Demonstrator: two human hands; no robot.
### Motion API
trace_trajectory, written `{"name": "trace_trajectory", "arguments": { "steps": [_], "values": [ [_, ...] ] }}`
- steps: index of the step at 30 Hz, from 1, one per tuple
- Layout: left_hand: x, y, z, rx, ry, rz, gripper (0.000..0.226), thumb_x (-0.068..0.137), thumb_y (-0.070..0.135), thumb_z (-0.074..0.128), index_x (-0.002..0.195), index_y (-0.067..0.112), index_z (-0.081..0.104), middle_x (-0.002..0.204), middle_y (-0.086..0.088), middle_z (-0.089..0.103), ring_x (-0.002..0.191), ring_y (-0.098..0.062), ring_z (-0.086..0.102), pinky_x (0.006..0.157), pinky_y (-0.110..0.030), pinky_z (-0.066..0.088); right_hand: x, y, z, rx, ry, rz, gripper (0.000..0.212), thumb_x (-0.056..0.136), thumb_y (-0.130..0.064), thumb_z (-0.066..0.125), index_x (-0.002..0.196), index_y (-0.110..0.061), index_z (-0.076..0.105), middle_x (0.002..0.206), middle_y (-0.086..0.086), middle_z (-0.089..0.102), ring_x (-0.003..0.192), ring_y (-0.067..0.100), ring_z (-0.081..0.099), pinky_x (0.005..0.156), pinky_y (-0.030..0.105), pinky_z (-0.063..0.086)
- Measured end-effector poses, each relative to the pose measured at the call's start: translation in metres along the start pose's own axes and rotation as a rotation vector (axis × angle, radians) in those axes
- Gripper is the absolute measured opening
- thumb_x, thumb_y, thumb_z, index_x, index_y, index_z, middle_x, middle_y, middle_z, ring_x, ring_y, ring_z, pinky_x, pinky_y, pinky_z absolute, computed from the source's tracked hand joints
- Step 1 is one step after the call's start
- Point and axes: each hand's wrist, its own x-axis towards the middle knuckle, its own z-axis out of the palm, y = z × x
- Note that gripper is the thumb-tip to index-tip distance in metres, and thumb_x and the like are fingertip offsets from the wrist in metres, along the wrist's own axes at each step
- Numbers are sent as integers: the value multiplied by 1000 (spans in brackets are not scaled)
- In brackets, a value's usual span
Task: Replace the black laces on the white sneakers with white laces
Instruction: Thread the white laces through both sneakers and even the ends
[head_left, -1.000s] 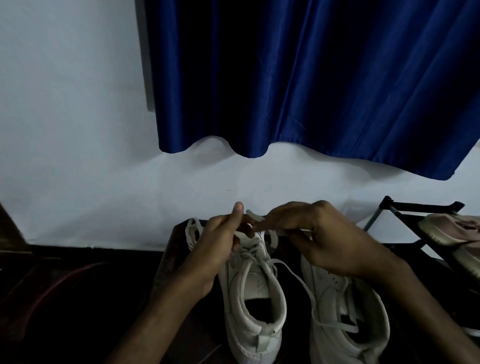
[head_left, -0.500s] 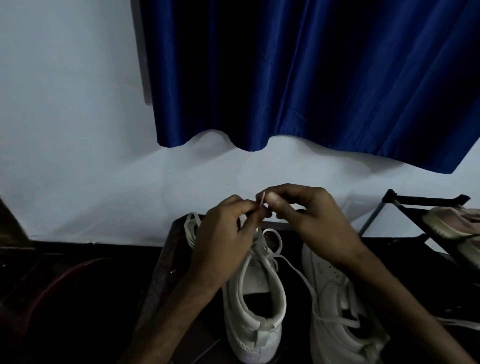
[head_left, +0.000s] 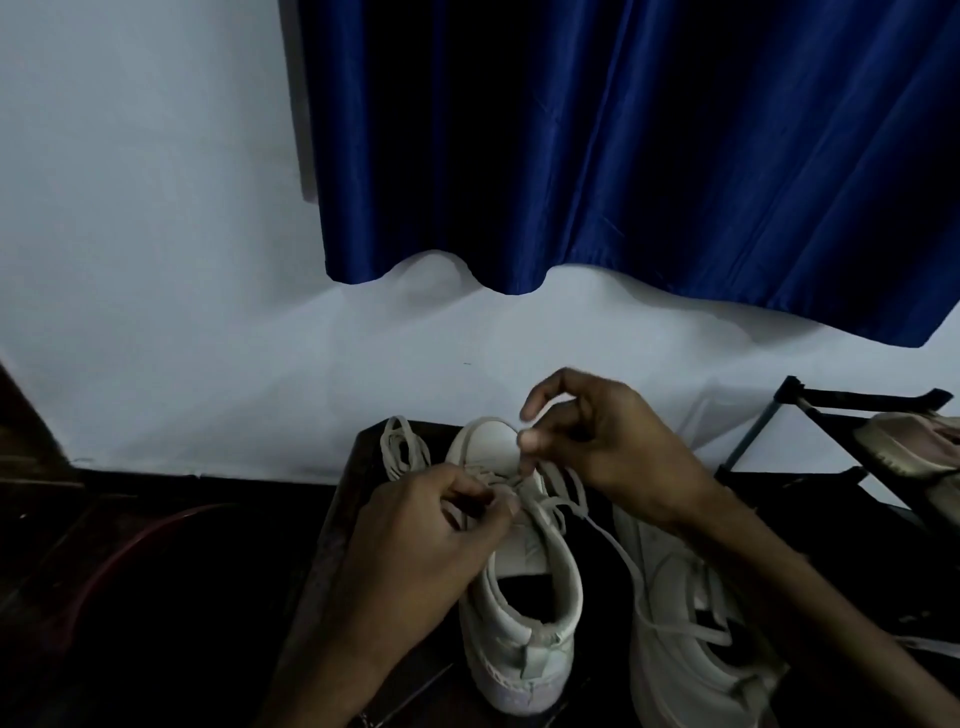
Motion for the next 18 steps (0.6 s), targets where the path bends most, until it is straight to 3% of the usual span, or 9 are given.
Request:
{"name": "trace_trajectory", "arguments": {
  "steps": [5, 9, 14, 18],
  "values": [
    [1, -7, -2, -288, -14, -123, 14, 89, 25, 69, 80, 19, 78, 74, 7, 75, 72, -6, 72, 67, -29, 58, -5, 7, 12, -189, -124, -31, 6, 82, -15, 78, 84, -17, 74, 79, -5, 75, 76, 11, 71, 76, 31, 55],
    [2, -9, -4, -534, -72, -268, 16, 92, 17, 65, 85, 12, 79, 81, -3, 77, 80, -13, 74, 64, -24, 58, -9, 4, 13, -286, -102, -66, 10, 83, -15, 77, 86, -23, 74, 77, -12, 74, 72, 5, 67, 71, 25, 51],
    [1, -11, 0, -574, -69, -264, 16, 93, 15, 64, 87, 10, 78, 83, -2, 77, 81, -13, 74, 63, -24, 57, -13, 1, 26, -344, -60, -88, 24, 76, -13, 78, 83, -23, 58, 69, -8, 70, 60, 3, 57, 60, 10, 37],
    [-1, -14, 3, -568, -73, -193, 17, 95, 16, 60, 95, 13, 77, 88, -2, 77, 86, -17, 74, 75, -39, 61, -12, -1, 29, -486, -37, -105, 27, 74, -13, 75, 83, -25, 52, 62, -15, 61, 60, 2, 54, 57, 10, 37]
  ]
}}
